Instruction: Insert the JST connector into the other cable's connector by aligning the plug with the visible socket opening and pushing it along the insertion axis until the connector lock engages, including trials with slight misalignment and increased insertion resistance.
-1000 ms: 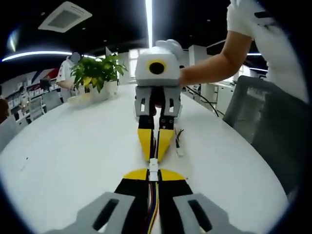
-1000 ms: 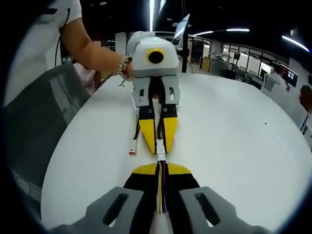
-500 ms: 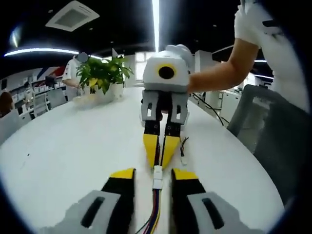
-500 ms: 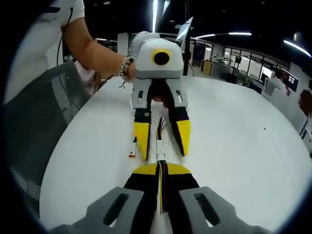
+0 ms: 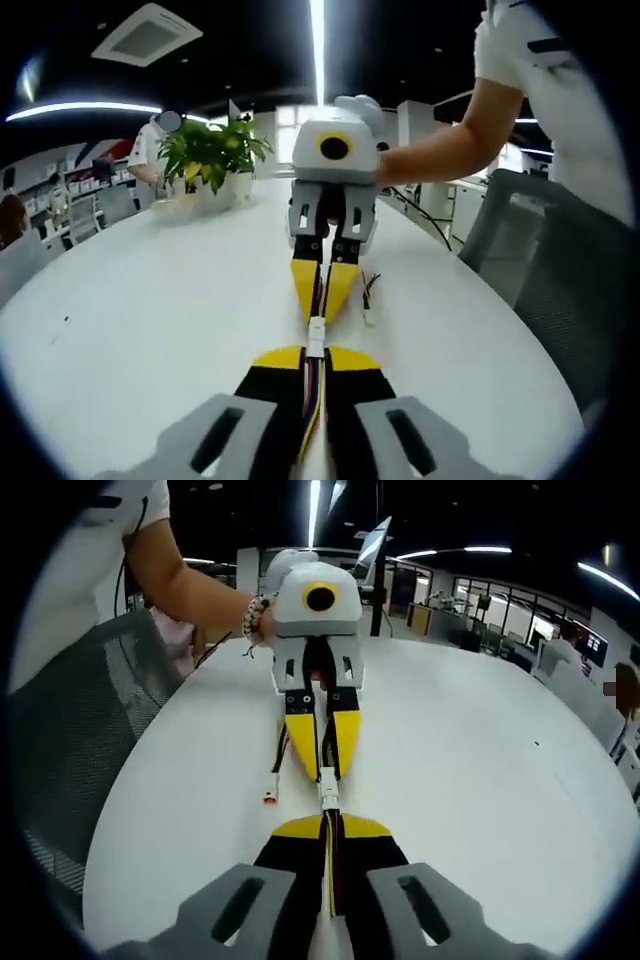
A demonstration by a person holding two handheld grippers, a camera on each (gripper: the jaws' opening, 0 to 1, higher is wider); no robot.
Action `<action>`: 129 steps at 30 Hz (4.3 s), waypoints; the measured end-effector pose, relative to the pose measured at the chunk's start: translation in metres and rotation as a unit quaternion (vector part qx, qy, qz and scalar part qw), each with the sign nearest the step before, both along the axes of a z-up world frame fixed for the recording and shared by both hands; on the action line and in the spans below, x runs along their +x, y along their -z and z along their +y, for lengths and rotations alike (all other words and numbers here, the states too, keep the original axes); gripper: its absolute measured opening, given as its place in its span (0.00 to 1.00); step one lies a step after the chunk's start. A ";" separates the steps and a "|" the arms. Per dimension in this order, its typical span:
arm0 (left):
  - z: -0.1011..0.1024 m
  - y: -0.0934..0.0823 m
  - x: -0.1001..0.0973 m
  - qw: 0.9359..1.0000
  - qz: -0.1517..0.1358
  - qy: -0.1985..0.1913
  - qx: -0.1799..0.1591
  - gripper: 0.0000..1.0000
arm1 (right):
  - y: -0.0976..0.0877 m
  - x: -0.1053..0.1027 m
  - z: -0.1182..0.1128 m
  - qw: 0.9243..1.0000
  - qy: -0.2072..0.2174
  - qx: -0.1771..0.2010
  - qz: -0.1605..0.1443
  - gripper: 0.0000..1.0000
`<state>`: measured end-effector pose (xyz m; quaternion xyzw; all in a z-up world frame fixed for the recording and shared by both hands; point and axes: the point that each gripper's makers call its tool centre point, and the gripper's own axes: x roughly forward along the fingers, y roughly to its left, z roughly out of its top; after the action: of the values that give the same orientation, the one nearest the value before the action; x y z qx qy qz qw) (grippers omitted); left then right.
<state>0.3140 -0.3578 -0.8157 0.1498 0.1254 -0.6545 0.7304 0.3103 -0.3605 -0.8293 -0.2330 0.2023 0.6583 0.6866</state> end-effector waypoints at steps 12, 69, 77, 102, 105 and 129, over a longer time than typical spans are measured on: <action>0.002 0.001 0.004 1.000 -0.006 -0.002 0.001 0.00 | 0.000 0.006 -0.001 1.000 0.010 0.001 -0.001 0.01; 0.026 -0.030 0.010 0.996 -0.001 -0.079 0.033 0.13 | -0.033 0.008 -0.017 0.997 0.081 -0.006 -0.013 0.11; 0.026 -0.042 -0.016 0.997 -0.008 -0.075 0.034 0.13 | -0.050 -0.019 -0.017 0.996 0.083 -0.010 -0.020 0.11; 0.033 -0.051 -0.064 0.996 -0.019 -0.082 0.038 0.15 | -0.067 -0.069 -0.017 0.995 0.100 0.019 -0.016 0.12; 0.033 -0.052 -0.063 0.996 -0.019 -0.083 0.037 0.15 | -0.066 -0.068 -0.019 0.995 0.102 0.018 -0.015 0.12; 0.032 -0.008 -0.052 0.995 0.026 -0.076 0.061 0.15 | -0.024 -0.055 -0.028 0.994 0.109 0.002 0.026 0.12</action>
<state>0.2623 -0.3253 -0.8080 0.1672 0.1955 -0.5916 0.7641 0.2549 -0.3881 -0.8048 -0.1909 0.2432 0.5859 0.7491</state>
